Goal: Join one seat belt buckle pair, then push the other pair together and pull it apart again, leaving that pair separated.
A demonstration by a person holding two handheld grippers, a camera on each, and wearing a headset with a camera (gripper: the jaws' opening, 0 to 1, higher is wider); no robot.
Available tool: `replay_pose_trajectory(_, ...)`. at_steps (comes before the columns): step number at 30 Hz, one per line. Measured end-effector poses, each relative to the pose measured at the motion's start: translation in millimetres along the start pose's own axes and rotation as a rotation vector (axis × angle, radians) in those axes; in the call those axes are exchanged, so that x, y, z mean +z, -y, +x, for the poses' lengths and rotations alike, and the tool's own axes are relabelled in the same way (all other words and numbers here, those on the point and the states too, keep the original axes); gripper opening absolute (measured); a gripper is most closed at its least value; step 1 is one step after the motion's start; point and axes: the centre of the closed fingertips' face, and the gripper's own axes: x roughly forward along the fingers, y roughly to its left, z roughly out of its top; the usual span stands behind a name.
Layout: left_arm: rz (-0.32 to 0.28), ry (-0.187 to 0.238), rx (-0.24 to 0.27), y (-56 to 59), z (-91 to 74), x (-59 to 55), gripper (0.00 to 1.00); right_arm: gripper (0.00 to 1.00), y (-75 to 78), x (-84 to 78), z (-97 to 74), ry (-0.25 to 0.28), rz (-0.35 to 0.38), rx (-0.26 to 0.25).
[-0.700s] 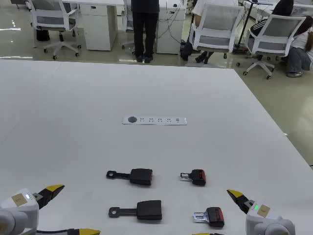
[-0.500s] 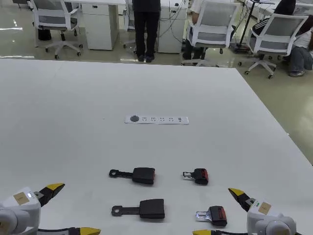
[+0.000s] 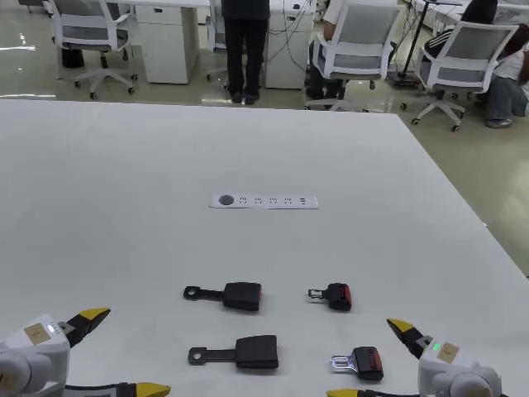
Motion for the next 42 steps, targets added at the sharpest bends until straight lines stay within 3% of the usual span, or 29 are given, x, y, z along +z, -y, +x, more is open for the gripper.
replay_pose_trajectory(13,0.002,-0.002,-0.006,-0.8,1.8,-2.4,1.00,0.98,1.3,-7.1,-2.1,-0.010,0.004,-0.003)
replay_pose_trajectory(30,0.003,0.001,-0.010,4.6,2.1,3.6,1.00,0.98,-0.4,0.2,-2.1,-0.011,-0.010,-0.002)
replay_pose_trajectory(42,-0.011,-0.004,-0.007,1.3,1.9,-5.3,1.00,0.98,-4.7,-4.6,-2.7,-0.013,0.002,0.001)
